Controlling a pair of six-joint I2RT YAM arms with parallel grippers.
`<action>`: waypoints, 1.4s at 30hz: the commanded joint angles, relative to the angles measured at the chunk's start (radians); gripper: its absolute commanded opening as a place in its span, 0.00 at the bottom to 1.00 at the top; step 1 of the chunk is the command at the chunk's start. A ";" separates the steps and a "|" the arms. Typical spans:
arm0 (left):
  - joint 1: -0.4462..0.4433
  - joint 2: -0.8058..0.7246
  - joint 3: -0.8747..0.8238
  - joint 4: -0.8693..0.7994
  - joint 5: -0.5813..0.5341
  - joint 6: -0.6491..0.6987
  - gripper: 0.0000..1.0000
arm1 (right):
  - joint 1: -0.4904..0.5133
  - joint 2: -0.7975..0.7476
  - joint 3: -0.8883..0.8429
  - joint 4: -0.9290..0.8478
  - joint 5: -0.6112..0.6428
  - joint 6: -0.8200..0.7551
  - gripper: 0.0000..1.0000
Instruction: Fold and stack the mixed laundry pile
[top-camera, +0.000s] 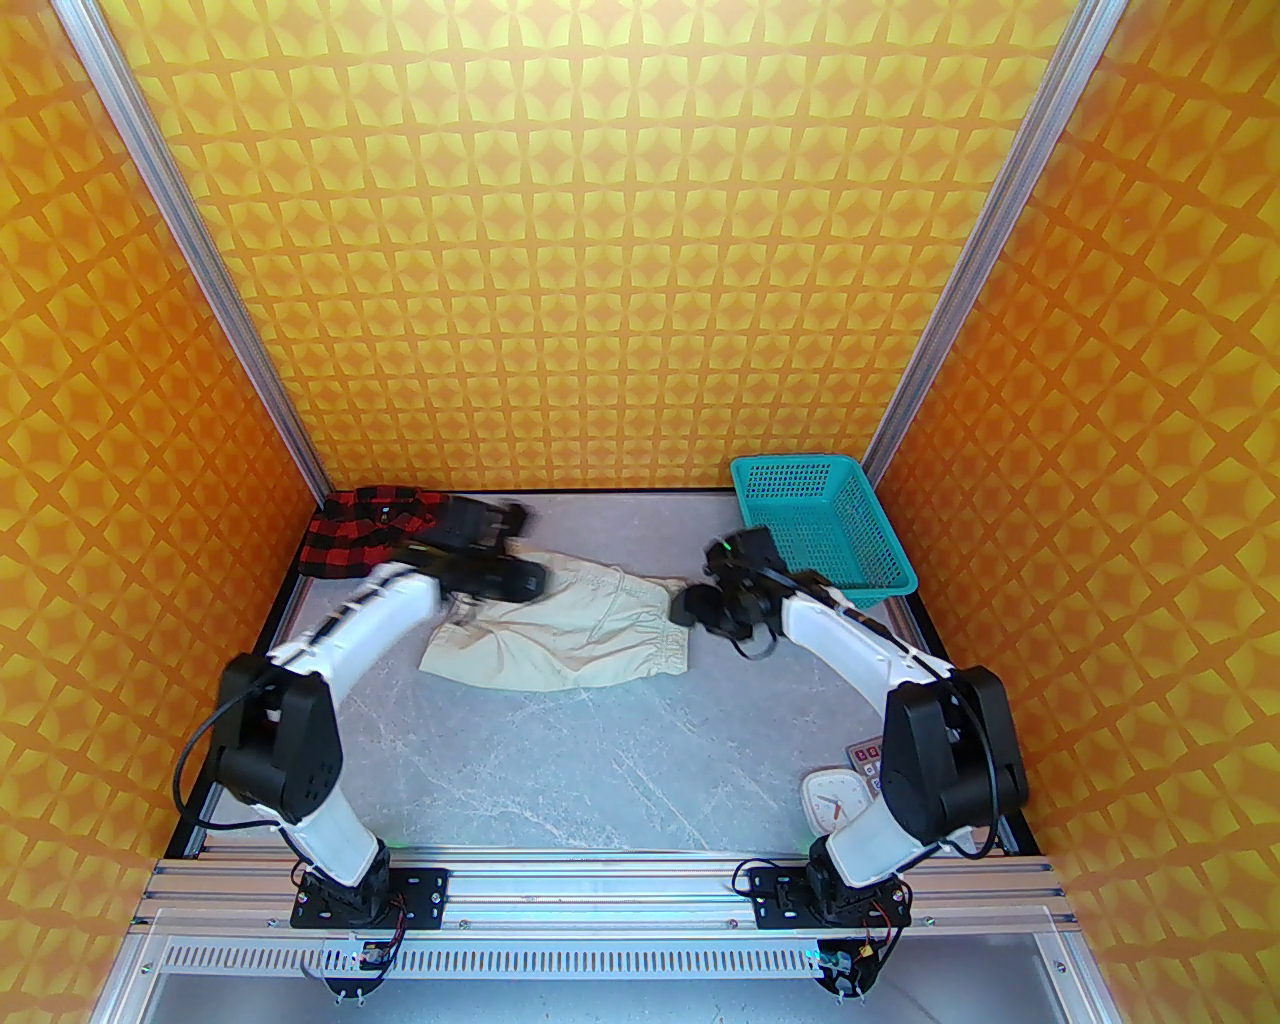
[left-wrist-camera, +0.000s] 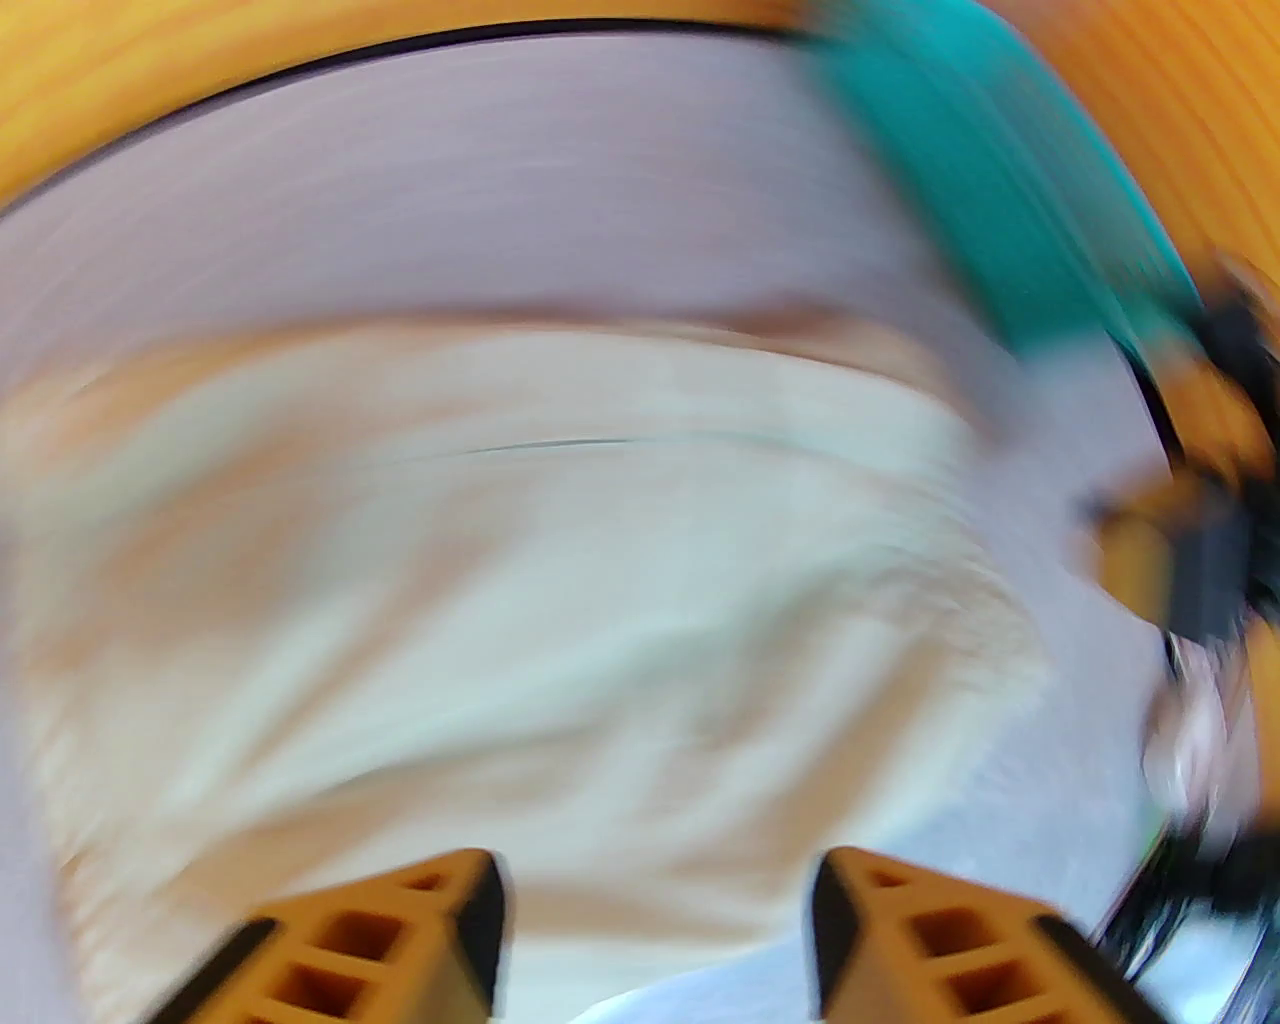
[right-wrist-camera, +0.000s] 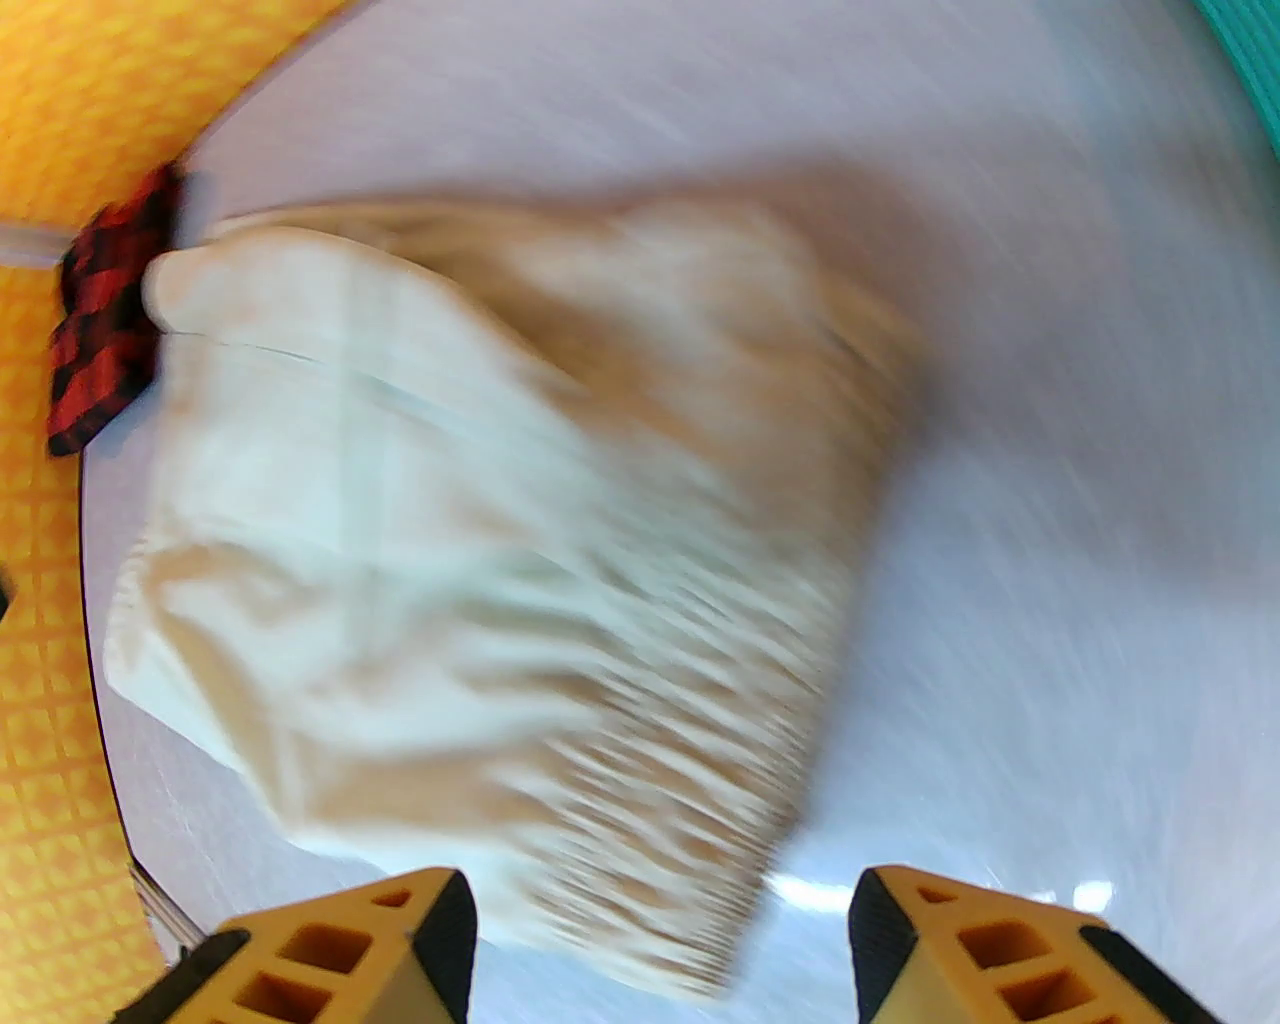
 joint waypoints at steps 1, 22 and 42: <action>-0.120 0.035 -0.011 0.075 0.009 0.209 0.69 | -0.023 -0.101 -0.069 0.001 -0.067 0.044 0.67; -0.378 0.505 0.218 0.317 -0.349 0.580 0.49 | -0.239 -0.404 -0.399 0.025 -0.214 0.179 0.65; -0.380 0.208 -0.112 0.515 -0.306 0.482 0.00 | -0.117 -0.030 -0.494 1.002 -0.451 0.869 0.85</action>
